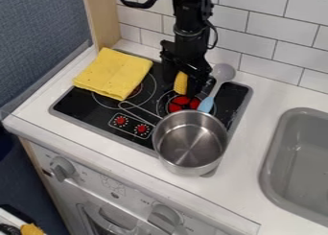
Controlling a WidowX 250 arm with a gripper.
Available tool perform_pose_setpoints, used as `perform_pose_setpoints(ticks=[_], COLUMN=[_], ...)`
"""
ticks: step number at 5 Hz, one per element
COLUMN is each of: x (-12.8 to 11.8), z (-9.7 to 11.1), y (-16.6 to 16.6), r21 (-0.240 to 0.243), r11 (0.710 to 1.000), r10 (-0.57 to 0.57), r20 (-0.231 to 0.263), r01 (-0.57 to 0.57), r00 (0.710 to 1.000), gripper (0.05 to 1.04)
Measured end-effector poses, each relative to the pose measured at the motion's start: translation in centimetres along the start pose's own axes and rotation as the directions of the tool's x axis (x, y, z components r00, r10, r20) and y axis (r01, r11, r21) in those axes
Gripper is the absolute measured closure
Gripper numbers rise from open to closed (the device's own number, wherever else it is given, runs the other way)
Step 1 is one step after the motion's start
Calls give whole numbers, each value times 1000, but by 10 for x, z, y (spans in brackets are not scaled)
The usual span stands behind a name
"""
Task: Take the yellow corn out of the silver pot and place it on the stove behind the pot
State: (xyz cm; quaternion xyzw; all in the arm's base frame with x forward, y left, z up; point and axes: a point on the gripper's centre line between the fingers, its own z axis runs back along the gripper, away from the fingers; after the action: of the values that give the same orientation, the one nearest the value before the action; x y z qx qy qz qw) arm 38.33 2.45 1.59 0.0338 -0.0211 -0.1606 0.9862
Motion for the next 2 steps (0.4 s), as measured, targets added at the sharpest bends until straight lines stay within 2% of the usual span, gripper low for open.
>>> perform_pose_setpoints(ticks=[1,2], x=[-4,-8], z=[0,21], y=[4,10], r21=[-18,-55], r11=[1000,998], r10=[13,47], r20=[-6,32], r01=[-13,-45], r00=[1000,998], gripper=[79,83])
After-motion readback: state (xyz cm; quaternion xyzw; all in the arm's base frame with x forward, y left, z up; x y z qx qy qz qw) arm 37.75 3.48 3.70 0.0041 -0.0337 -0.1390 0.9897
